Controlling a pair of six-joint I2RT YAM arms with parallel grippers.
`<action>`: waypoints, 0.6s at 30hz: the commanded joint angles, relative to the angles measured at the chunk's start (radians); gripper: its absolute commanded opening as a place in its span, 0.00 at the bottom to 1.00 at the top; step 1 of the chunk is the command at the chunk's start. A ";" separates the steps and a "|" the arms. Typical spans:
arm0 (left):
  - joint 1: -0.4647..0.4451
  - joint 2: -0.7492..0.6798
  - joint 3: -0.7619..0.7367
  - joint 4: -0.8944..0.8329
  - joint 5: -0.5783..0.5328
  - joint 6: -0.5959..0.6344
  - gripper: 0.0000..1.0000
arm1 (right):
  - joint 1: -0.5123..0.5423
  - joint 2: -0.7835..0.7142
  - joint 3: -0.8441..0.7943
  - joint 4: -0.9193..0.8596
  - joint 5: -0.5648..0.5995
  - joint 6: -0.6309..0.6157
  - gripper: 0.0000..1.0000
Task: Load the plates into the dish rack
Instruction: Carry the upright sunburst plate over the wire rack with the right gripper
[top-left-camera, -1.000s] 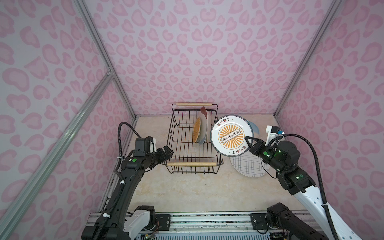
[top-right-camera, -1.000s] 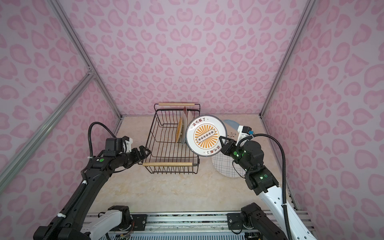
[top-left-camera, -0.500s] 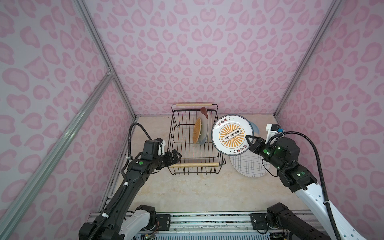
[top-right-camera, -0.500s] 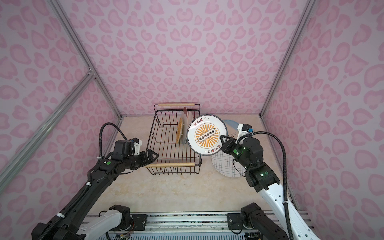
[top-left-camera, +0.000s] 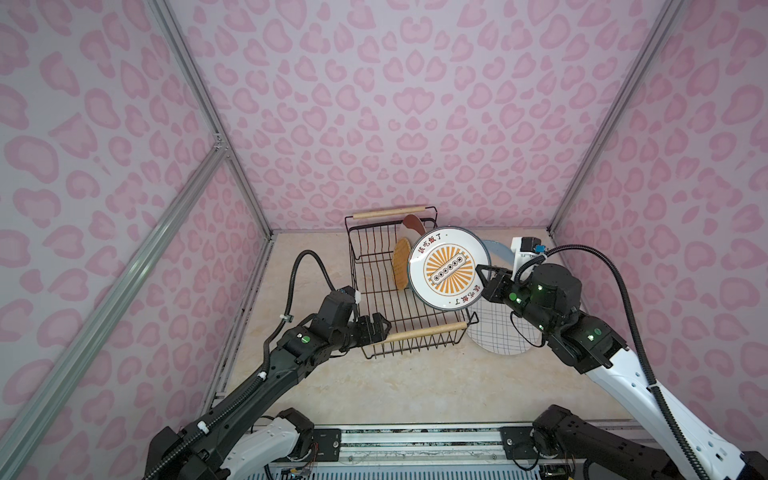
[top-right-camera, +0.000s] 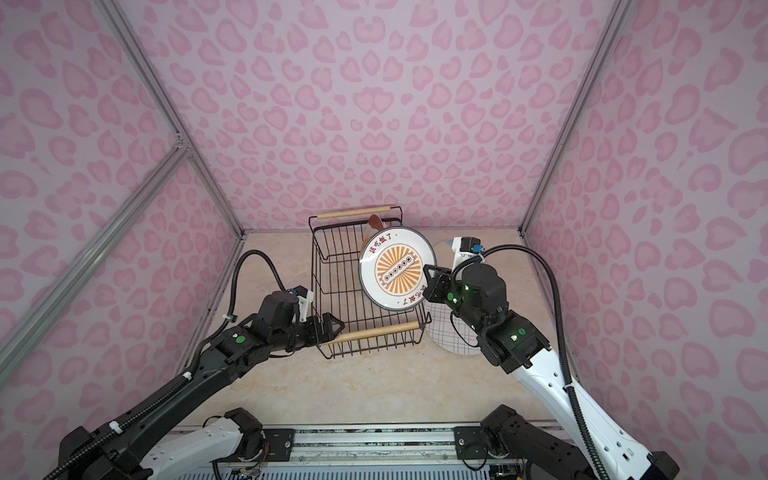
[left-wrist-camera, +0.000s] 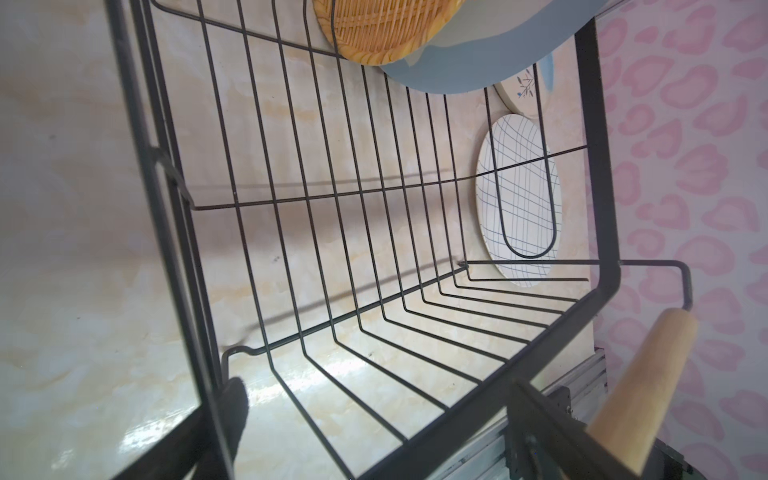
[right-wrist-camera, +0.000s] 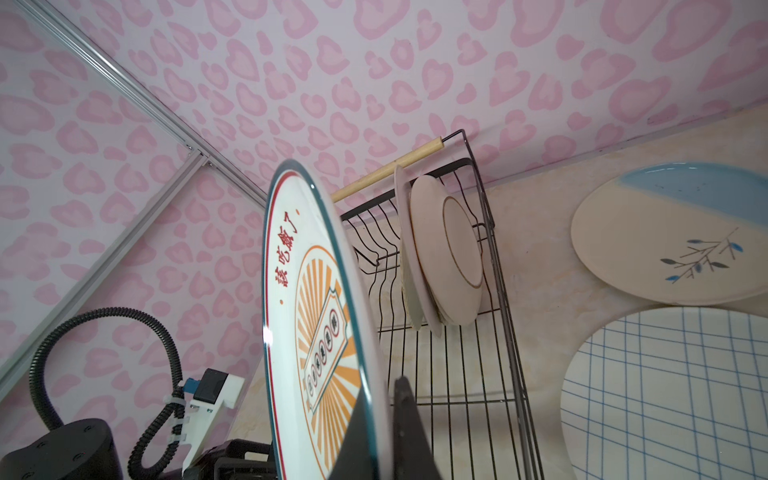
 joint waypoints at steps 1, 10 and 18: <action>-0.043 0.019 0.000 0.078 -0.024 -0.016 0.98 | 0.038 0.036 0.032 0.032 0.098 -0.043 0.00; -0.010 -0.110 0.025 -0.123 -0.197 0.038 0.97 | 0.159 0.216 0.189 -0.010 0.293 -0.146 0.00; 0.051 -0.300 0.122 -0.236 -0.332 0.193 0.97 | 0.230 0.460 0.402 -0.061 0.481 -0.252 0.00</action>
